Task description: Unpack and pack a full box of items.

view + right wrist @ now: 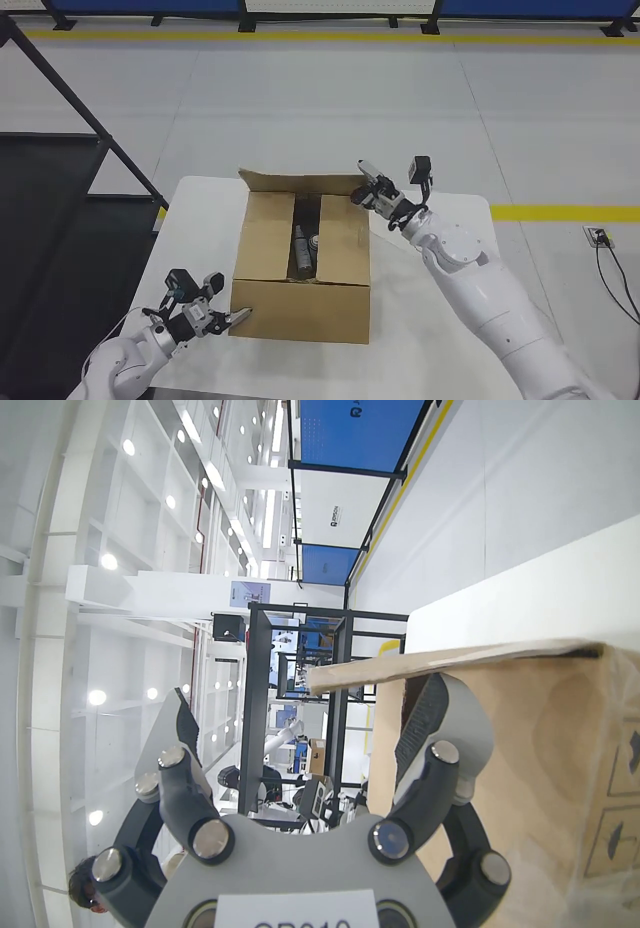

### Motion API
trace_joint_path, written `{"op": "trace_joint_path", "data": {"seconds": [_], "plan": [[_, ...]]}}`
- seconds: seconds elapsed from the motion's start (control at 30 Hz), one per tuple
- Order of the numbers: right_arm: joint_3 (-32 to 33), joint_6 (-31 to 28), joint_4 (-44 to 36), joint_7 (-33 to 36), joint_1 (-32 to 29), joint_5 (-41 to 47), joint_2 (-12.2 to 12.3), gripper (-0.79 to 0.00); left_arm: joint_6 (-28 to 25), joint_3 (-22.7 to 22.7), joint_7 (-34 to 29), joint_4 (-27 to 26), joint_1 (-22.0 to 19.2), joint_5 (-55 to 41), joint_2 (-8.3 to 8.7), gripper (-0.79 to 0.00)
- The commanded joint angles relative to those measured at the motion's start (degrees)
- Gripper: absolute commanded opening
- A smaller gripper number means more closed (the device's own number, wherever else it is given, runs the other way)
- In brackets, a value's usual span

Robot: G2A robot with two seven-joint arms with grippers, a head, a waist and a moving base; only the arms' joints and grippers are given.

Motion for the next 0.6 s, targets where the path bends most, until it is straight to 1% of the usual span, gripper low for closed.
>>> {"op": "trace_joint_path", "data": {"seconds": [0.0,0.03,0.43,0.5,0.57], "plan": [[-0.97,-1.29,2.7,-0.98,2.11,-0.69,-0.95,0.0,0.2,-0.04,0.2,-0.6,0.2,-0.51,0.03,0.0],[-1.3,-1.97,3.89,-1.19,2.84,-1.15,-1.31,0.0,0.26,-0.05,0.16,-0.77,0.27,-0.77,0.05,0.0],[-1.3,-1.97,3.89,-1.19,2.84,-1.15,-1.31,0.0,0.66,0.84,-0.89,-0.74,-0.78,-1.72,0.22,0.0],[-0.73,-1.72,2.13,-1.13,1.06,0.13,-1.33,0.0,1.02,1.14,-0.97,-0.49,-1.11,-1.76,0.21,0.0],[-0.29,-0.99,1.6,-2.42,0.75,-0.45,-1.4,0.0,1.29,1.49,-1.2,-0.31,-1.36,-1.68,0.2,0.0]]}}
